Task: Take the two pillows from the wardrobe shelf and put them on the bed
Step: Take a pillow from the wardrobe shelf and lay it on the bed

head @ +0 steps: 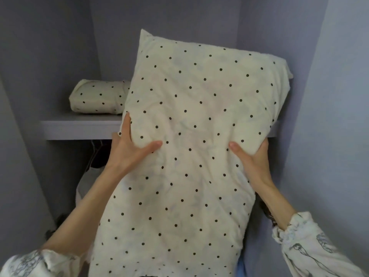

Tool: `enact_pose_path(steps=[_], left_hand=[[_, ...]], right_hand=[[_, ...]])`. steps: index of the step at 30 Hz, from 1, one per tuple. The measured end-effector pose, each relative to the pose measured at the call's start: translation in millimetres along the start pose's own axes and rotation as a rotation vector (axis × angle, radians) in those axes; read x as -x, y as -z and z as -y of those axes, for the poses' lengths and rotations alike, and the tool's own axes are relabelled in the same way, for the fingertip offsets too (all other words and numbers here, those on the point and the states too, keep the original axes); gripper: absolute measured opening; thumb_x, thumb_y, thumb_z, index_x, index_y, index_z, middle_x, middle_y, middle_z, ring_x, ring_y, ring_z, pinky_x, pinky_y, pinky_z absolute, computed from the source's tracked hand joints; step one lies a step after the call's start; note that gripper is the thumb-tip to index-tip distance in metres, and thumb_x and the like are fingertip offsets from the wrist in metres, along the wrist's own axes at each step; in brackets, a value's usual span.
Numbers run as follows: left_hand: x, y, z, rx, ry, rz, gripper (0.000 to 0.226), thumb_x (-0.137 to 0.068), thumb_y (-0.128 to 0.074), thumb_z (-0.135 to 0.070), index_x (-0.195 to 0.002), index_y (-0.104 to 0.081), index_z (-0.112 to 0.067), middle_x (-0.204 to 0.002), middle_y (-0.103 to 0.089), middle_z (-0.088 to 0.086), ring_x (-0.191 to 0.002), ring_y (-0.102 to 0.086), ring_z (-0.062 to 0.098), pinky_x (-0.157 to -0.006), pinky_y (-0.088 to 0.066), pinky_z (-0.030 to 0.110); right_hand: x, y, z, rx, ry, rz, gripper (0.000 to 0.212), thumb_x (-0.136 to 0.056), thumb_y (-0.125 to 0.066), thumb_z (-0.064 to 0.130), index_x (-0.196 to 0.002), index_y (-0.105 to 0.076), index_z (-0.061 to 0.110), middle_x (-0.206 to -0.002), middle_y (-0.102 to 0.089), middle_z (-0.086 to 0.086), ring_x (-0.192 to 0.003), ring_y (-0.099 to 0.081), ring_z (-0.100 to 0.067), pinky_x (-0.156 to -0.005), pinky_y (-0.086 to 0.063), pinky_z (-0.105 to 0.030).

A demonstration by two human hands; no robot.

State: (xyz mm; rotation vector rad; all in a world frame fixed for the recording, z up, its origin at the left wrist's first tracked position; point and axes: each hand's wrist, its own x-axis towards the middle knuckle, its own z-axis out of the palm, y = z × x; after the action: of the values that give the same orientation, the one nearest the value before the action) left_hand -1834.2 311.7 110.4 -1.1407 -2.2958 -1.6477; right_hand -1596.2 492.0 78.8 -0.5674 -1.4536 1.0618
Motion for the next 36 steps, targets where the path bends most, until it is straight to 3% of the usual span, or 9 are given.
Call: enact_pose_path(steps=[3, 7, 9, 12, 14, 22, 24, 30, 36], left_hand=[[20, 6, -2, 0.076, -0.028, 0.033, 0.108, -0.051, -0.074, -0.065, -0.136, -0.008, -0.056, -0.140, -0.037, 0.003, -0.132, -0.027, 0.023, -0.103, -0.033, 0.047], [52, 10, 3, 0.119, 0.016, 0.107, 0.107, -0.049, -0.072, -0.065, -0.136, -0.010, -0.055, -0.135, -0.039, 0.010, -0.130, -0.025, 0.024, -0.103, -0.032, 0.048], [70, 11, 6, 0.122, 0.042, 0.145, 0.109, -0.048, -0.071, -0.066, -0.136, -0.009, -0.055, -0.137, -0.036, 0.010, -0.131, -0.024, 0.025, -0.106, -0.029, 0.049], [97, 16, 14, 0.144, 0.041, 0.218, 0.109, -0.050, -0.074, -0.063, -0.136, -0.007, -0.056, -0.140, -0.030, 0.008, -0.134, -0.021, 0.023, -0.105, -0.027, 0.045], [117, 21, 21, 0.127, 0.039, 0.283, 0.110, -0.053, -0.076, -0.063, -0.137, -0.004, -0.054, -0.143, -0.025, 0.006, -0.135, -0.025, 0.026, -0.103, -0.030, 0.046], [226, 45, 51, 0.146, 0.069, 0.484, 0.114, -0.046, -0.075, -0.068, -0.137, -0.008, -0.052, -0.142, -0.030, 0.001, -0.123, -0.041, 0.024, -0.101, -0.037, 0.045], [255, 49, 58, 0.140, 0.095, 0.527, 0.112, -0.047, -0.074, -0.068, -0.137, -0.009, -0.051, -0.141, -0.030, 0.003, -0.127, -0.038, 0.024, -0.102, -0.036, 0.045], [342, 40, 56, 0.122, 0.085, 0.641, 0.105, -0.054, -0.074, -0.065, -0.137, -0.012, -0.052, -0.139, -0.031, 0.004, -0.128, -0.037, 0.027, -0.101, -0.035, 0.047], [431, -3, 12, 0.132, -0.011, 0.811, 0.103, -0.057, -0.077, -0.057, -0.140, -0.017, -0.043, -0.135, -0.038, 0.000, -0.129, -0.036, 0.026, -0.101, -0.033, 0.047]], right_hand=[[24, 15, 17, 0.091, 0.070, -0.003, 0.085, -0.058, -0.078, 0.044, -0.128, -0.031, 0.041, -0.125, -0.048, 0.019, -0.116, -0.047, 0.000, -0.093, -0.037, -0.022], [62, 34, 37, 0.190, 0.129, -0.022, 0.092, -0.063, -0.079, 0.041, -0.138, -0.025, 0.041, -0.129, -0.043, 0.024, -0.120, -0.041, 0.009, -0.090, -0.032, -0.011], [86, 41, 47, 0.250, 0.115, -0.050, 0.096, -0.063, -0.078, 0.044, -0.141, -0.022, 0.040, -0.133, -0.041, 0.017, -0.125, -0.039, 0.001, -0.094, -0.033, -0.015], [130, 51, 58, 0.319, 0.073, -0.107, 0.106, -0.060, -0.078, 0.048, -0.144, -0.015, 0.037, -0.142, -0.037, 0.006, -0.133, -0.034, -0.011, -0.110, -0.032, -0.038], [166, 56, 64, 0.348, 0.041, -0.151, 0.106, -0.058, -0.077, 0.052, -0.144, -0.015, 0.040, -0.141, -0.038, 0.005, -0.132, -0.036, -0.012, -0.110, -0.032, -0.044], [319, 82, 87, 0.444, -0.093, -0.318, 0.095, -0.066, -0.080, 0.034, -0.142, -0.023, 0.034, -0.137, -0.043, 0.013, -0.127, -0.040, -0.007, -0.107, -0.036, -0.043], [352, 92, 95, 0.478, -0.113, -0.340, 0.094, -0.066, -0.080, 0.036, -0.142, -0.024, 0.034, -0.137, -0.044, 0.017, -0.124, -0.042, -0.001, -0.106, -0.038, -0.039], [446, 141, 108, 0.585, -0.278, -0.490, 0.105, -0.054, -0.075, 0.058, -0.142, -0.019, 0.042, -0.132, -0.045, 0.006, -0.118, -0.045, -0.011, -0.102, -0.041, -0.046], [533, 227, 135, 0.677, -0.315, -0.655, 0.093, -0.061, -0.079, 0.044, -0.138, -0.028, 0.037, -0.132, -0.047, 0.008, -0.120, -0.046, -0.015, -0.096, -0.046, -0.044]])
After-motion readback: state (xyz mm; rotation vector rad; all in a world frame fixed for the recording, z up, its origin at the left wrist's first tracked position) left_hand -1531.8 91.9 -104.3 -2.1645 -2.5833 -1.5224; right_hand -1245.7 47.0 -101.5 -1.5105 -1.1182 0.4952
